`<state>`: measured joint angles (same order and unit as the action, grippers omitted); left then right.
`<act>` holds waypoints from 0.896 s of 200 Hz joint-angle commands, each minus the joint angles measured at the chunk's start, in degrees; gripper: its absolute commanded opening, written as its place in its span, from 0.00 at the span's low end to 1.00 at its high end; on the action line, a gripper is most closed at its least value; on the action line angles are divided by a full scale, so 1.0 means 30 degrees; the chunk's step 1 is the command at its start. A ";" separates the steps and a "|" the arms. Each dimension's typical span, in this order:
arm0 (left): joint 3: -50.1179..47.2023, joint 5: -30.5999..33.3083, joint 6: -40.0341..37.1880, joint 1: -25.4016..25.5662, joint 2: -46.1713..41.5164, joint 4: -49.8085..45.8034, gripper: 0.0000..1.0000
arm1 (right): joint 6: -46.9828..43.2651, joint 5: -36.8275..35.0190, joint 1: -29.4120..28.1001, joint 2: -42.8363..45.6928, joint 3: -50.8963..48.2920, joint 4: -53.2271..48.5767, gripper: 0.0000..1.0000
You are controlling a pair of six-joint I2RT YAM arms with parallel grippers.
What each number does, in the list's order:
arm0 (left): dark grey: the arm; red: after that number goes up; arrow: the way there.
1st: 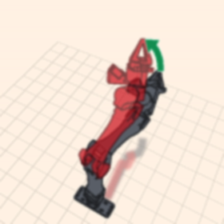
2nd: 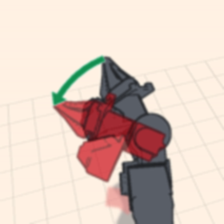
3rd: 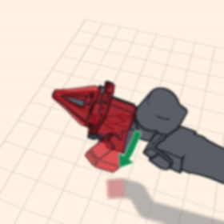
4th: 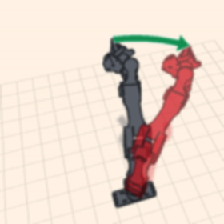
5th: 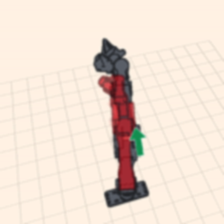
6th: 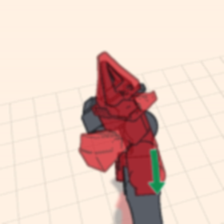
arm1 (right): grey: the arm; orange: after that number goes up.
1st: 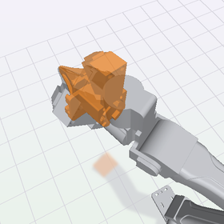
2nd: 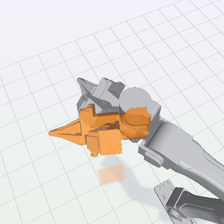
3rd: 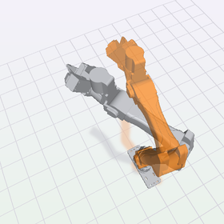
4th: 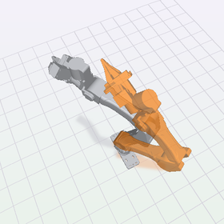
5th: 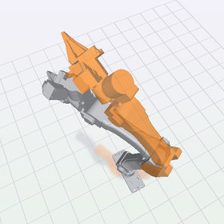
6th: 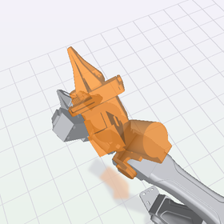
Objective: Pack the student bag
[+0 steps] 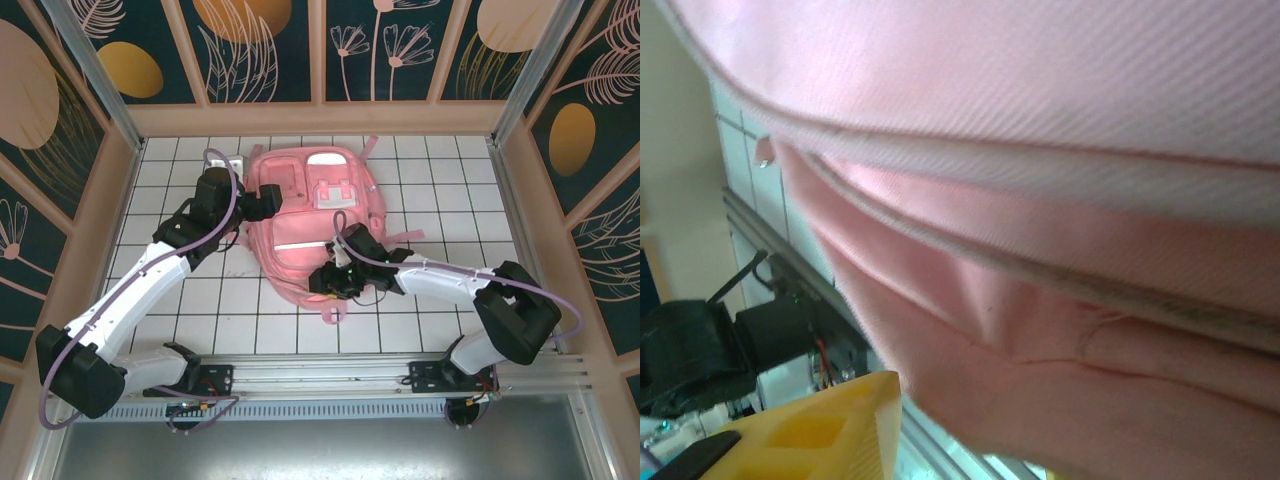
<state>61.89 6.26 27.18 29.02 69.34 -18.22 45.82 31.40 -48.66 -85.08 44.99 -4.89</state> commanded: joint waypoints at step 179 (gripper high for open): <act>-0.3901 0.5393 -0.8007 -0.3466 0.0043 1.2842 0.99 | -0.8715 -2.2355 0.3830 0.7877 0.5931 0.1307 0.99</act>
<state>60.93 19.84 16.82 24.95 71.05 -0.30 25.80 -17.23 -47.20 -66.78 66.57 -12.32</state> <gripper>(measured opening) 0.987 0.988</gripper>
